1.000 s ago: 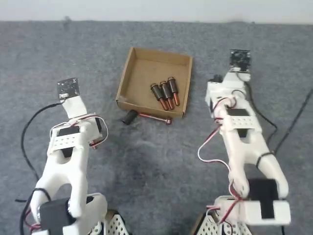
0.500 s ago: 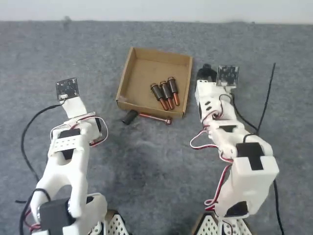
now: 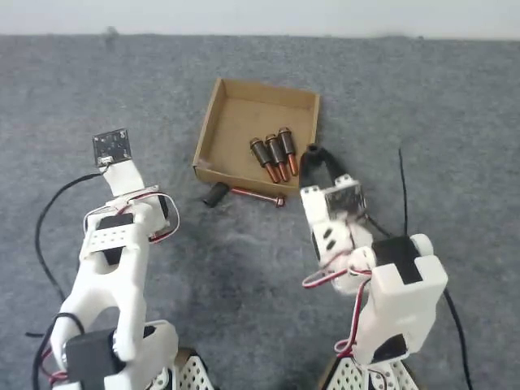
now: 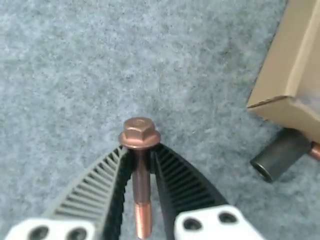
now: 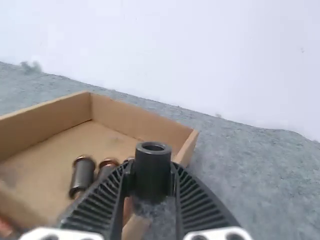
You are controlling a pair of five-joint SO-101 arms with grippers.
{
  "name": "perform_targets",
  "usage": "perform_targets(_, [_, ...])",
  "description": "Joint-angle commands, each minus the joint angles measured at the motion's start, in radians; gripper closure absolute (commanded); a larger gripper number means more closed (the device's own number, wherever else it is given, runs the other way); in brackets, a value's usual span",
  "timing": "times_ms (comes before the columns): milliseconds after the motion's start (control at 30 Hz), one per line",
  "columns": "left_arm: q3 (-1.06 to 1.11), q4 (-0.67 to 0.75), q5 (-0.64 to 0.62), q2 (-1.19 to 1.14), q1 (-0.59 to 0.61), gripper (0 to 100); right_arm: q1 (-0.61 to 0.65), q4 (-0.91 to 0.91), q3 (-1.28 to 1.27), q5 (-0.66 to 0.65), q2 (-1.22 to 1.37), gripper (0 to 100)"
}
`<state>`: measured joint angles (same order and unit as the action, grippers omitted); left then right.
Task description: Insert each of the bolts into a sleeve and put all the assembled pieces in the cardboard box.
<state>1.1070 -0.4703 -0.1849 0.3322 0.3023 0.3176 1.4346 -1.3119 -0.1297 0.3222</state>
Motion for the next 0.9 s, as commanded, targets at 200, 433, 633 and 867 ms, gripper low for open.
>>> perform_targets(200, [-0.013,0.026,0.012,0.058,0.005,99,0.039,0.298,-0.279,-0.014,-0.021,99.2])
perform_targets(433, [-0.012,0.025,0.012,0.058,0.005,99,0.036,0.308,-0.31,-0.012,-0.021,99.2])
perform_targets(633, [-0.005,0.029,0.012,0.058,0.003,99,0.116,0.308,-0.311,0.06,-0.021,99.2])
perform_targets(867, [-0.005,0.029,0.012,0.058,0.002,99,0.274,0.308,-0.311,0.061,-0.021,99.2])
